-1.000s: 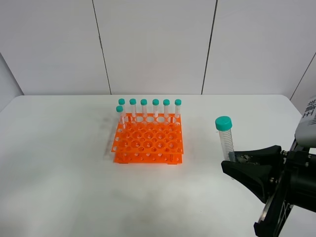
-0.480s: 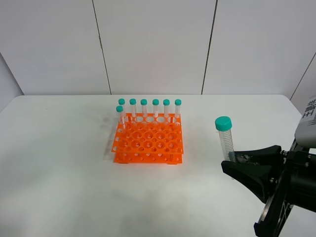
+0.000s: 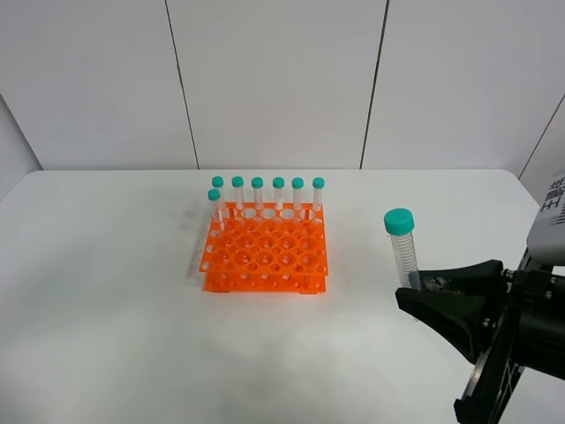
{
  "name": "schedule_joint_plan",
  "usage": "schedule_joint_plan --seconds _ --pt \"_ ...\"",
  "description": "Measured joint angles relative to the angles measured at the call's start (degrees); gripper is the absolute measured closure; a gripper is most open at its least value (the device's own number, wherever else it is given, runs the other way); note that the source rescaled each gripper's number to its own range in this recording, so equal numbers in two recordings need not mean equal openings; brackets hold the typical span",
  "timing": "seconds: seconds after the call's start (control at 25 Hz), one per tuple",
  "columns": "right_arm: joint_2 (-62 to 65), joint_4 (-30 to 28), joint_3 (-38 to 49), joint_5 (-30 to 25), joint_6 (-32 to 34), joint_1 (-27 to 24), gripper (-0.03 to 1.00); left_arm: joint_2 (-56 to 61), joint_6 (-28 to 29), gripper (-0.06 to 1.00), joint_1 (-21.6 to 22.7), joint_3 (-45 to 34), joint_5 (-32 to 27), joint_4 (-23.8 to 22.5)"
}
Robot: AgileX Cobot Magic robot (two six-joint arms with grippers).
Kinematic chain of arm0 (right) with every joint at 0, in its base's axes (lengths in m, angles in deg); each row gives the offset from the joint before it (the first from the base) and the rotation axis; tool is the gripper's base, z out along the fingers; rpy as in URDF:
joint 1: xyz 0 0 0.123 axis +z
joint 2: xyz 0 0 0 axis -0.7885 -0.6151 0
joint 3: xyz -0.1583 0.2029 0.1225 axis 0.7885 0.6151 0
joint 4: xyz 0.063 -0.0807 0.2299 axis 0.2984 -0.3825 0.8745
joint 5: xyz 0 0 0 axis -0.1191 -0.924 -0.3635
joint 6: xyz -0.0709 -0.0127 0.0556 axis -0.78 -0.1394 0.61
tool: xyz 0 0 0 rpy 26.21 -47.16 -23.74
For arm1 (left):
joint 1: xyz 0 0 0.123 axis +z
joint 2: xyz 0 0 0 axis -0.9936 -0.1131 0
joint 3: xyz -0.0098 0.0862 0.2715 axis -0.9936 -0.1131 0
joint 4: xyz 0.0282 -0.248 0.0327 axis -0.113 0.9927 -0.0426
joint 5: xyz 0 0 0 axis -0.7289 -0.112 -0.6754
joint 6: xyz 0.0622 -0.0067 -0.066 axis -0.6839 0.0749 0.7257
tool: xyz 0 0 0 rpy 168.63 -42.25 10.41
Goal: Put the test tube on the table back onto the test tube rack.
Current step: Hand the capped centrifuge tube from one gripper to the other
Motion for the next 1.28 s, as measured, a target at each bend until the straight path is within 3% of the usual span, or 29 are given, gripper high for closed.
schedule_joint_plan --seconds 0.08,0.24,0.36,0.48,0.6,0.76,0.92,1.16,1.28 --pt "0.0 0.0 0.0 0.0 -0.3 0.0 0.94 -3.4 -2.6 -0.06 -2.3 0.0 6.7 5.4" --pt "0.0 0.0 0.0 0.0 -1.7 0.0 0.94 -12.0 -17.9 -0.06 -3.2 0.0 21.5 15.7" --pt "0.0 0.0 0.0 0.0 -1.9 0.0 0.94 -19.8 -30.7 -0.06 -3.2 0.0 28.6 27.5" --pt "0.0 0.0 0.0 0.0 -2.0 0.0 0.94 -28.8 -43.2 -0.06 -3.2 0.0 31.9 39.5" --pt "0.0 0.0 0.0 0.0 -2.0 0.0 0.94 -36.8 -54.6 -0.06 -3.2 1.0 32.0 51.1" --pt "0.0 0.0 0.0 0.1 -2.0 0.0 0.94 -45.4 -69.9 -0.06 -3.2 4.3 26.8 65.0" --pt "0.0 0.0 0.0 0.3 -2.0 0.0 0.94 -51.8 -80.9 -0.06 -3.2 7.8 21.2 75.1" --pt "0.0 0.0 0.0 0.4 -2.0 0.0 0.94 -58.2 -85.7 -0.06 -3.5 11.7 17.9 80.0" --pt "0.0 0.0 0.0 0.6 -2.0 0.0 0.94 -60.6 -86.2 -0.06 -6.8 14.3 19.7 80.2"
